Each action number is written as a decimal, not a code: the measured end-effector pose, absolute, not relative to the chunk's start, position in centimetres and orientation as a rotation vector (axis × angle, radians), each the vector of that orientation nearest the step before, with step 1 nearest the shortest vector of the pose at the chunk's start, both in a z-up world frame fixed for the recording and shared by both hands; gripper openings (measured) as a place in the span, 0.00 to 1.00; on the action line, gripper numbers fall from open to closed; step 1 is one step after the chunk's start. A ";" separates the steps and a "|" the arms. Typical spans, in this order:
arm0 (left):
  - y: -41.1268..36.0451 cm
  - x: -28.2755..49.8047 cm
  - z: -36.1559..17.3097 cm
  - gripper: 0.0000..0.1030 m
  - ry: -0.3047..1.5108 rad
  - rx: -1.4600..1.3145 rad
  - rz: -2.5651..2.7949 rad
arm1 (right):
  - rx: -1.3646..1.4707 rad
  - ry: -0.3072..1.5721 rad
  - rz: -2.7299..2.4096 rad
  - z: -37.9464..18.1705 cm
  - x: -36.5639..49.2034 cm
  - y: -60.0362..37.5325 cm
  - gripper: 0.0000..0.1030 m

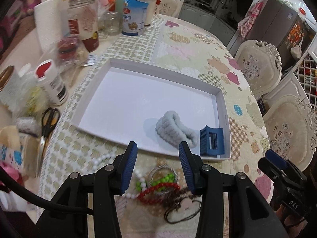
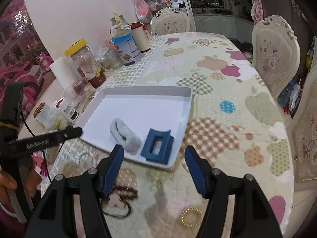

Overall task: Organize jewelry
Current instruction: 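Withdraw both tools from the tray toward the remaining jewelry, then grasp the red bead bracelet with the right tool while the left tool grasps the cream tulle scrunchie, then carry the bracelet and tulle scrunchie into the white tray and release both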

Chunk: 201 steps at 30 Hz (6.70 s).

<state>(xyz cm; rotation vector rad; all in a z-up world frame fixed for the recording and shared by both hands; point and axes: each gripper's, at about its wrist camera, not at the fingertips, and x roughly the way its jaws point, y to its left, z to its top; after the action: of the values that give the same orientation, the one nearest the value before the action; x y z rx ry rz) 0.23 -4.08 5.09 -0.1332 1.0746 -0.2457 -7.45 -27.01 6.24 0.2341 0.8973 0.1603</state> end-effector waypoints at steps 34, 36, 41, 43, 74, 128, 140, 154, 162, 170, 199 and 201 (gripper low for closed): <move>2.4 -12.7 7.3 0.41 1.007 -0.182 -0.082 | 0.089 0.873 0.272 8.7 -17.4 -22.1 0.66; 3.8 -13.1 7.0 0.41 1.019 -0.220 -0.066 | 0.082 0.878 0.282 8.5 -17.6 -21.7 0.66; 7.0 -13.8 6.0 0.41 1.046 -0.296 -0.031 | 0.074 0.895 0.308 7.9 -17.8 -21.1 0.66; 8.2 -13.9 5.2 0.41 1.068 -0.351 -0.033 | 0.074 0.901 0.317 7.5 -17.7 -20.8 0.66; 8.3 -7.3 -4.0 0.46 1.235 -0.273 -0.008 | -0.164 1.100 0.527 -3.0 -5.8 -11.7 0.19; 7.5 -5.6 6.5 0.05 1.008 -0.244 -0.058 | -0.093 1.143 0.418 -4.4 -5.0 -17.6 0.19; 5.6 -4.7 8.9 0.05 0.961 -0.218 -0.088 | 0.031 0.931 0.439 5.7 -6.1 -19.5 0.09; 1.5 0.7 10.5 0.05 0.911 -0.139 -0.136 | 0.057 0.784 0.356 12.8 -4.2 -22.3 0.09; 0.4 4.0 9.3 0.05 0.937 -0.122 -0.156 | 0.070 0.796 0.324 12.1 -2.1 -22.8 0.09; -1.2 7.8 6.8 0.05 0.992 -0.141 -0.183 | 0.087 0.835 0.284 10.2 1.2 -23.2 0.09; -1.2 9.3 -1.6 0.32 1.166 -0.177 -0.156 | 0.177 1.118 0.121 -2.6 8.2 -26.0 0.30; -0.9 8.8 -1.2 0.32 1.160 -0.177 -0.145 | 0.179 1.106 0.125 -1.9 7.8 -26.0 0.30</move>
<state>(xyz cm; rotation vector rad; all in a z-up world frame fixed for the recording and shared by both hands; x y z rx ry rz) 8.80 -0.90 -1.18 -0.1765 1.1604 -0.1445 7.83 -25.99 -1.92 0.1788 1.1060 0.1246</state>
